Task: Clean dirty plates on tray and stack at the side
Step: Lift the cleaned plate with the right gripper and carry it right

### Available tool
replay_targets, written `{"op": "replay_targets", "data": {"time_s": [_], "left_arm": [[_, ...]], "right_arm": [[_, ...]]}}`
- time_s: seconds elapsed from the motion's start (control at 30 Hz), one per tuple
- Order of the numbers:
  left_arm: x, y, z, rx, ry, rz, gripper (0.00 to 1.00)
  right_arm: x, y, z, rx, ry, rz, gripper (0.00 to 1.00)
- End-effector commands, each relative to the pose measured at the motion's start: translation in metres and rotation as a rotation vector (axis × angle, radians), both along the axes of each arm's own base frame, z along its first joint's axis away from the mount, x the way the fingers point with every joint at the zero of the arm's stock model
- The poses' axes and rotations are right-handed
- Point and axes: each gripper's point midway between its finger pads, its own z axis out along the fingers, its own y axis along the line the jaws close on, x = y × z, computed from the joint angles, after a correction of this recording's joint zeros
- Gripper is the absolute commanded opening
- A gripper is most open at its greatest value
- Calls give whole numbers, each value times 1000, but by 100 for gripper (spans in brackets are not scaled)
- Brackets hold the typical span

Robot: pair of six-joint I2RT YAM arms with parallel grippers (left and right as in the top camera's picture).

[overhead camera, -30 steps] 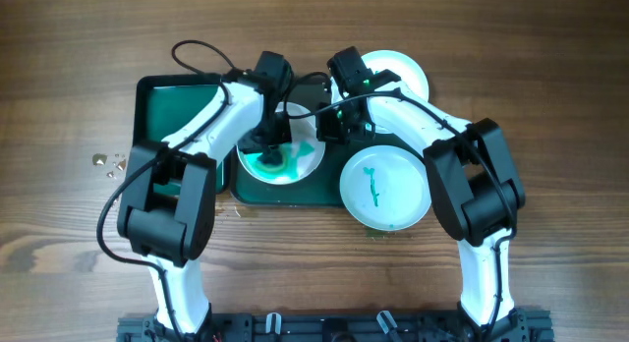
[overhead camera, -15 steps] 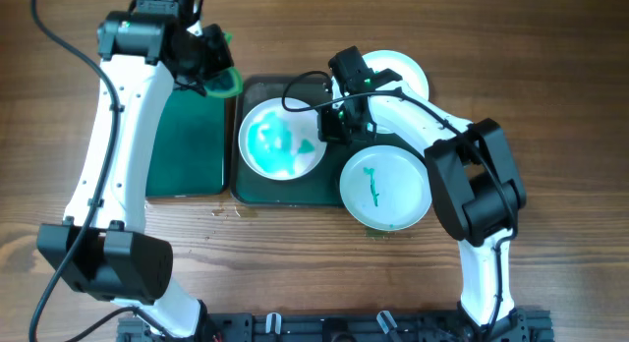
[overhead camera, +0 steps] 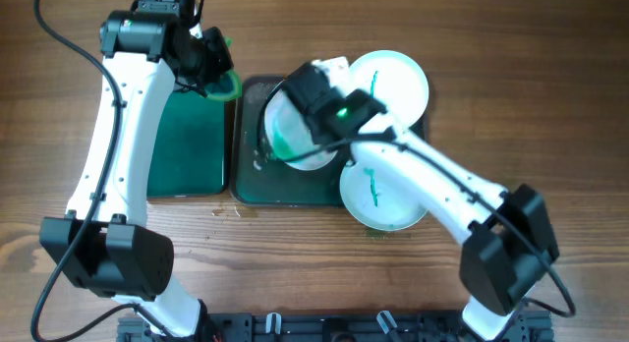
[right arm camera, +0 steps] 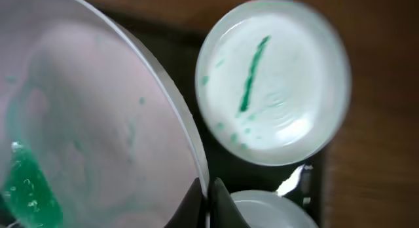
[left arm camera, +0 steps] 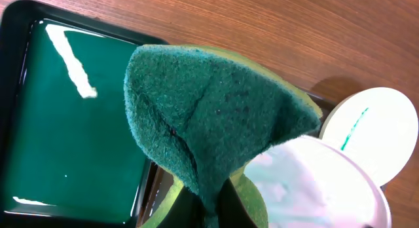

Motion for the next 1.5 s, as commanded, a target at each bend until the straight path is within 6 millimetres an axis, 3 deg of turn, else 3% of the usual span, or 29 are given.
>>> {"op": "replay_targets", "data": {"time_s": [0.0,0.23,0.4,0.77,0.9,1.07,1.23,1.37,1.47], "left_arm": [[-1,-1,-2,0,10,-14,4],[-1,-1,-2,0,10,-14,4],[-1,-1,-2,0,9,-14,4],[-1,-1,-2,0,10,-14,4],[-1,-1,-2,0,10,-14,4],[-1,-1,-2,0,10,-14,4],[-2,-1,-2,-1,11,-14,4],[-2,-1,-3,-1,14,-14,4],[-2,-1,-3,-1,15,-14,4]], "right_arm": [[1,-14,50,-248,-261,-54,4],[-27,5,106,-514,-531,-25,4],[-42,14,134,-633,-654,-22,4],[-42,21,138,-635,-666,-16,4],[-38,29,119,-563,-585,43,4],[-36,54,52,-290,-277,213,4],[-31,59,7,51,11,209,4],[-23,51,-3,279,191,209,4],[-9,30,8,469,269,176,4]]}}
